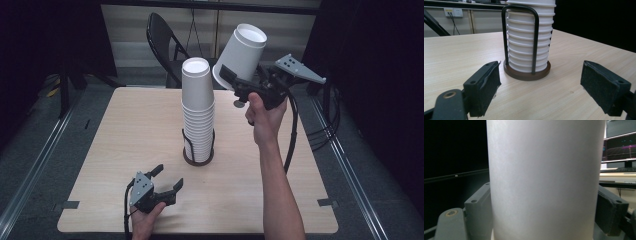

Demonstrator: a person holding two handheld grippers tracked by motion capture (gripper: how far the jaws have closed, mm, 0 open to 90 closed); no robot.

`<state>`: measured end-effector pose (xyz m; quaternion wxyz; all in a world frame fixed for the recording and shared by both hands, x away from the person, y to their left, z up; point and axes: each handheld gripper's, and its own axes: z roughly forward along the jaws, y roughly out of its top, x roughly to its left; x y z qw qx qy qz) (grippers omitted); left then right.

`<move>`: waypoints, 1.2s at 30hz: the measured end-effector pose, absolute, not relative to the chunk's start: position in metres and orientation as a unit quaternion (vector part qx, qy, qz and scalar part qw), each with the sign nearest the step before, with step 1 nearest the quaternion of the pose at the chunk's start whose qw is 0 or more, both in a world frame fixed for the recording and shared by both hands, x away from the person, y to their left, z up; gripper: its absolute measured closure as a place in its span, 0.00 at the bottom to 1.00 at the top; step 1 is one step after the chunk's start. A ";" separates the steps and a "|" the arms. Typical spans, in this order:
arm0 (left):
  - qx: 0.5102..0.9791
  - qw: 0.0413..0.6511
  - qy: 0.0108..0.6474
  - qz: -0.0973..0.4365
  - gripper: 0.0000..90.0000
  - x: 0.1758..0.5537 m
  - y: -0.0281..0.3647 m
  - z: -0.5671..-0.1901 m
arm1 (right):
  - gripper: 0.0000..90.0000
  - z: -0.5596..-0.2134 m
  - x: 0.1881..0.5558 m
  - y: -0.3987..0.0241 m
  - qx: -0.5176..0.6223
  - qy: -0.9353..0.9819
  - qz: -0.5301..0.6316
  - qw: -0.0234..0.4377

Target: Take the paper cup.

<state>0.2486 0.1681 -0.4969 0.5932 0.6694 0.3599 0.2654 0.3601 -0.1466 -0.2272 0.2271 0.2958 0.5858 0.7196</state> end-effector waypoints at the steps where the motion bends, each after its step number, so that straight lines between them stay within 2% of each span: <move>1: 0.669 0.593 0.360 0.266 0.18 0.248 0.168 -0.497 | 0.18 -0.229 0.359 -0.150 0.298 0.584 0.719 0.228; 9: 0.671 0.590 0.360 0.271 0.18 0.248 0.167 -0.497 | 0.18 -0.244 0.352 -0.164 0.320 0.586 0.710 0.222; 36: 0.683 0.602 0.337 0.241 0.18 0.251 0.159 -0.488 | 0.18 -0.339 0.327 -0.162 0.376 0.610 0.680 0.157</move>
